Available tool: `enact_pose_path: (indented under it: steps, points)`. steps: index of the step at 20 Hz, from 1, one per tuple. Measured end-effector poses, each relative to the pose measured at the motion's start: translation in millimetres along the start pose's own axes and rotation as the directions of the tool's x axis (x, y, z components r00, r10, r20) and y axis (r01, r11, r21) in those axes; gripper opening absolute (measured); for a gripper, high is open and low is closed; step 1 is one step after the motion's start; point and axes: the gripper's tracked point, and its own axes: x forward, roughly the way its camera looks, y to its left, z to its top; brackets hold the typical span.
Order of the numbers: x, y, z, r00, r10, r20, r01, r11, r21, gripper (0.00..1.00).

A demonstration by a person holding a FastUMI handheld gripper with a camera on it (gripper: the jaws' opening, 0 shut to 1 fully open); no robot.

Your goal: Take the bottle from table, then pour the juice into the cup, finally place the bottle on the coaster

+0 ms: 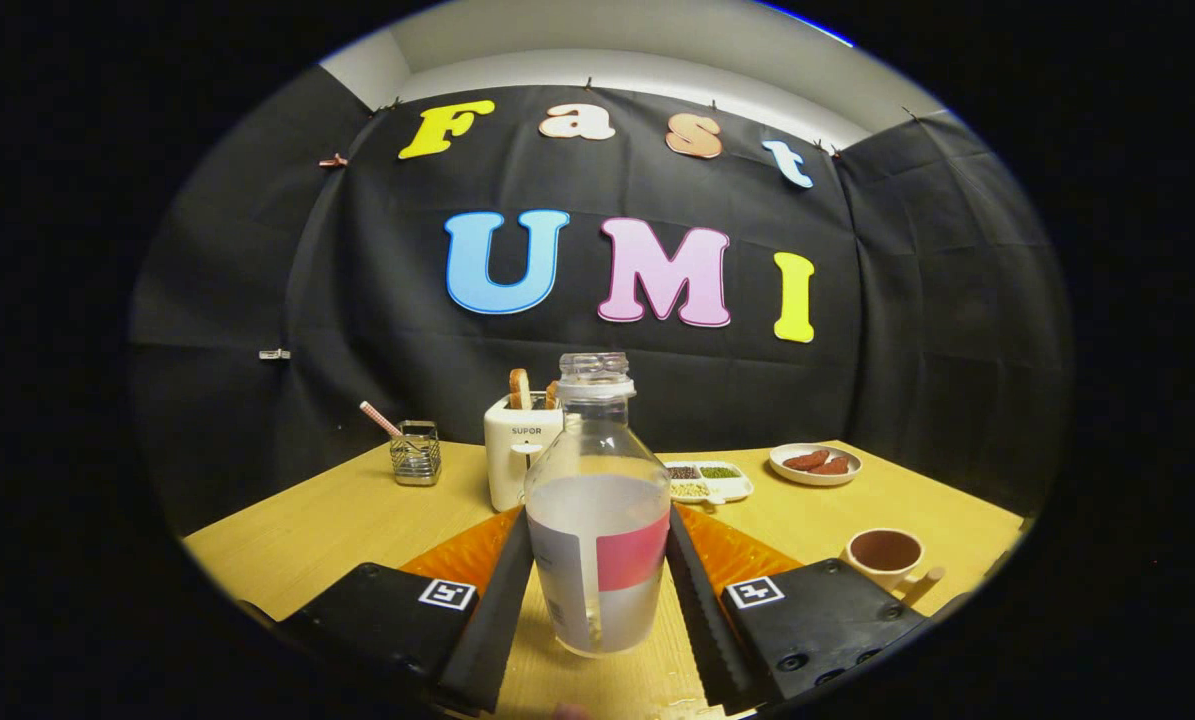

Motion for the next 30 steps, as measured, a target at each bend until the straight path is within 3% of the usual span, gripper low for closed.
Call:
enact_pose_path:
  steps: [9,23,27,30]
  points:
    - [-27,-4,75,0.998,0.03,0.046,-0.031,0.999,0.042,0.75]
    - [-39,-19,87,0.998,0.028,0.049,-0.032,0.995,0.089,0.75]
    - [-36,-24,79,0.999,0.036,0.03,-0.041,0.977,0.207,0.75]
    - [-30,-35,70,0.999,0.039,0.016,-0.042,0.935,0.353,0.75]
